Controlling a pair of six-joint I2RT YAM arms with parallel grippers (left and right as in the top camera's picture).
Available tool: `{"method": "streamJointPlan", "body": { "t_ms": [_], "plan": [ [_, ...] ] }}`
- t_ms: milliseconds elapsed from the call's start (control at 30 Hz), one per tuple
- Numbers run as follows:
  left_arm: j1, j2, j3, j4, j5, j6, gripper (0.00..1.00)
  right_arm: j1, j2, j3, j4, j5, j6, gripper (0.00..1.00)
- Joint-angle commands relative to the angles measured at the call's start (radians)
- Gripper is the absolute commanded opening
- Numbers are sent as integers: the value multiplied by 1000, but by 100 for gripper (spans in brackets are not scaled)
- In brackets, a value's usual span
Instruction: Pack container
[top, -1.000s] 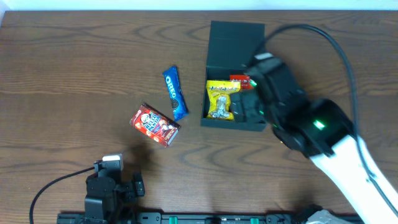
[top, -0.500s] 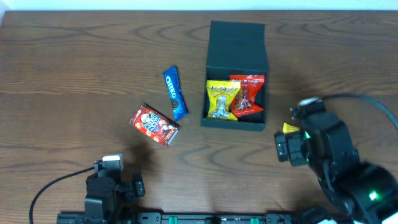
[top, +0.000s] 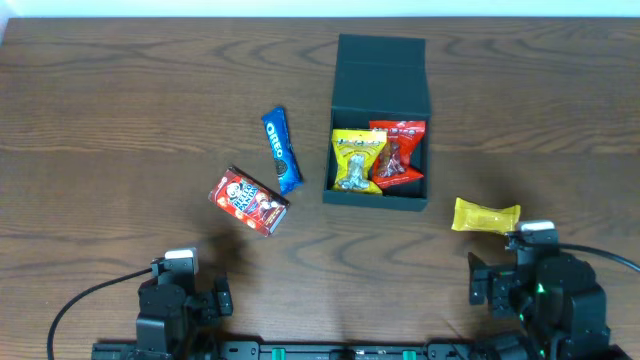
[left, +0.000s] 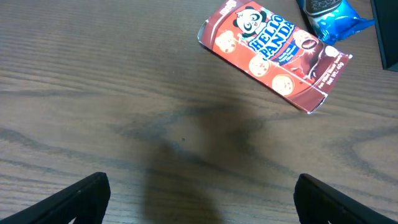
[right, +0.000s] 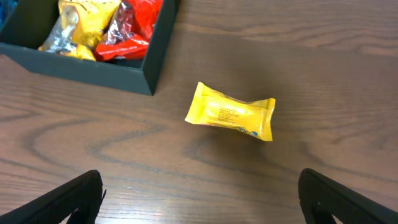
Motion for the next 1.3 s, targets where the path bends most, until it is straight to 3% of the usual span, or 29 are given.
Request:
{"method": "streamJointPlan", "body": {
  "t_ms": [0, 567, 800, 933, 1267],
  "plan": [
    [6, -6, -30, -31, 0, 7, 95, -10, -1, -8, 0, -11, 37, 99],
    [6, -6, -30, -31, 0, 7, 95, -11, -14, -18, 2, 60, 67, 99],
    [6, -6, -30, -31, 0, 7, 95, -103, -243, -246, 80, -80, 66, 99],
    [6, -6, -30, -31, 0, 7, 95, -121, -326, -286, 95, -83, 50, 99],
    [6, -6, -30, -31, 0, 7, 95, -124, -351, -406, 95, -98, -13, 99]
  ]
}}
